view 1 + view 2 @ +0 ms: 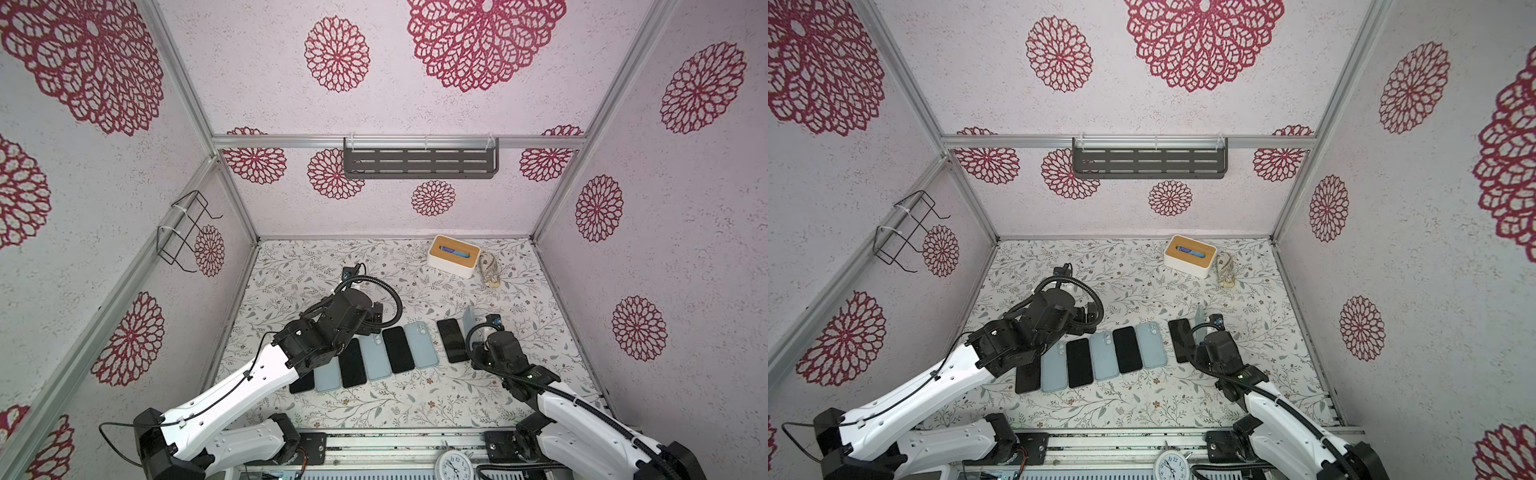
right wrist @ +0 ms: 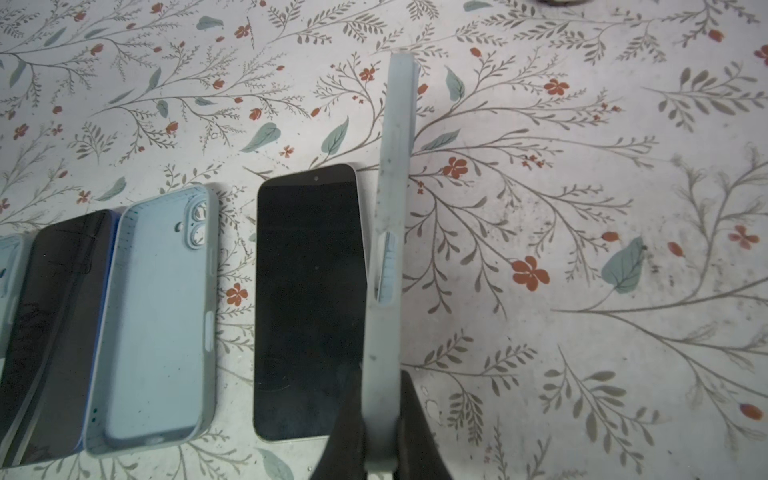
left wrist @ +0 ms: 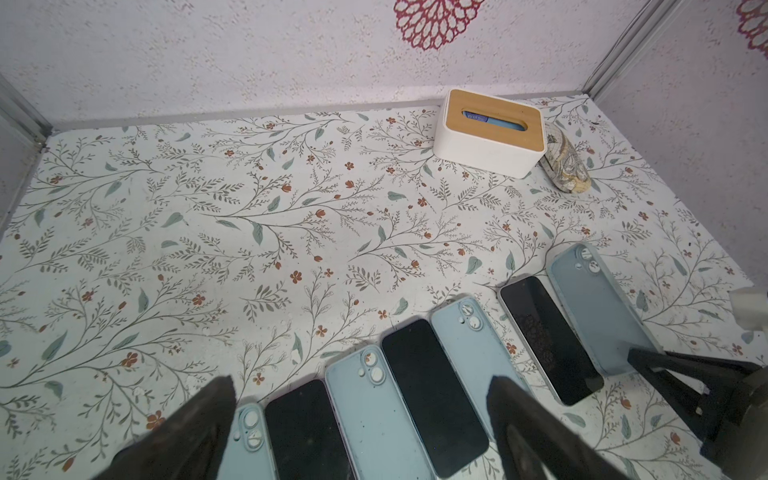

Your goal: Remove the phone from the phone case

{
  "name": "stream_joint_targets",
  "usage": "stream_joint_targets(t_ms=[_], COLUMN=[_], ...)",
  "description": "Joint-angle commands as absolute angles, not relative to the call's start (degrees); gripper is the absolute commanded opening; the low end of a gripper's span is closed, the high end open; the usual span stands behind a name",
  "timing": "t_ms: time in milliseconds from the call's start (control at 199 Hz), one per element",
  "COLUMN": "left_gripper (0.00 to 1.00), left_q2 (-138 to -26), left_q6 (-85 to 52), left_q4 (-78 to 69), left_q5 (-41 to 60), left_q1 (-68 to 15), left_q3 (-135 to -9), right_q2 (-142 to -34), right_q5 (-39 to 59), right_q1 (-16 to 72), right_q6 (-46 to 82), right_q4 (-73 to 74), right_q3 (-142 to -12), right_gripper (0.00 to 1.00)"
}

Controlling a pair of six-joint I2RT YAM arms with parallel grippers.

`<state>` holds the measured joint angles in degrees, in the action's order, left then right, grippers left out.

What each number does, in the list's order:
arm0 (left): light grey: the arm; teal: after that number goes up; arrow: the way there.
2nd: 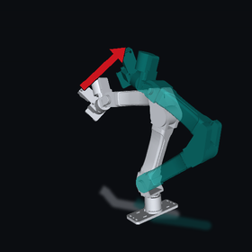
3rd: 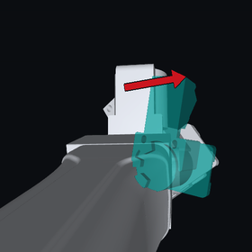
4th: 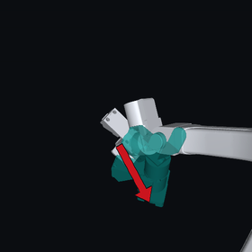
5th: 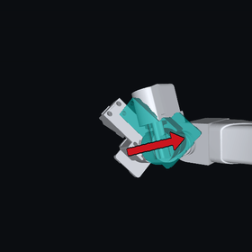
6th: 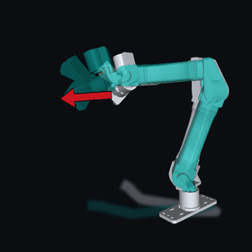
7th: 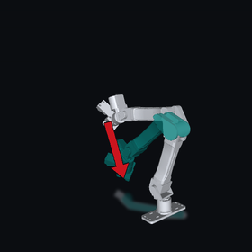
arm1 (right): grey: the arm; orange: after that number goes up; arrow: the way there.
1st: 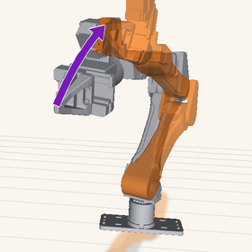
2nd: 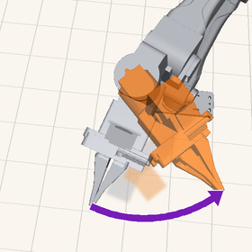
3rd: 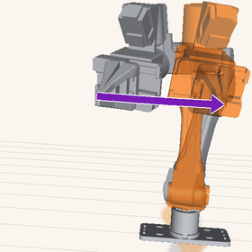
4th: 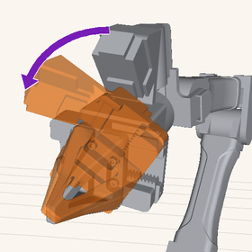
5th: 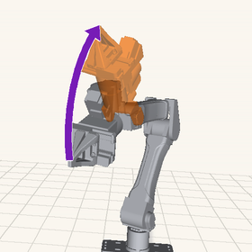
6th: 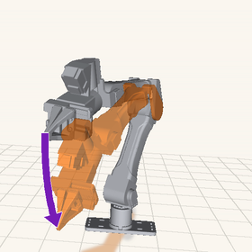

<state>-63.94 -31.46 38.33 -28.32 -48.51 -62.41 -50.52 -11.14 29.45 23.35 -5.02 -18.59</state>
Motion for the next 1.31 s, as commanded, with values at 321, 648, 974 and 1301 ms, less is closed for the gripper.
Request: stream_joint_targets(t_ms=[321, 648, 974, 1301], left_gripper=[0.98, 0.98, 0.98, 0.98], left_q2=[-58.52, -58.23, -58.63, -57.17], left_q6=[-30.79, -31.23, -31.61, -32.61], left_q4=[37.01, 36.30, 35.85, 35.68], left_q5=[-25.52, -23.31, -22.07, -21.88], left_q1=[-47.53, -47.48, -47.61, -47.56], left_q3=[-59.37, -58.84, -58.99, -57.55], right_q2=[-55.37, -61.70, -61.42, -61.00], right_q5=[-9.65, -11.01, -17.11, -19.43], right_q1=[29.36, 27.94, 25.65, 21.48], right_q6=[24.01, 27.08, 29.86, 22.07], right_q4=[-8.69, -13.27, -17.68, -20.66], right_q3=[-22.58, -25.08, -27.65, -36.40], right_gripper=[0.00, 0.19, 0.59, 0.79])
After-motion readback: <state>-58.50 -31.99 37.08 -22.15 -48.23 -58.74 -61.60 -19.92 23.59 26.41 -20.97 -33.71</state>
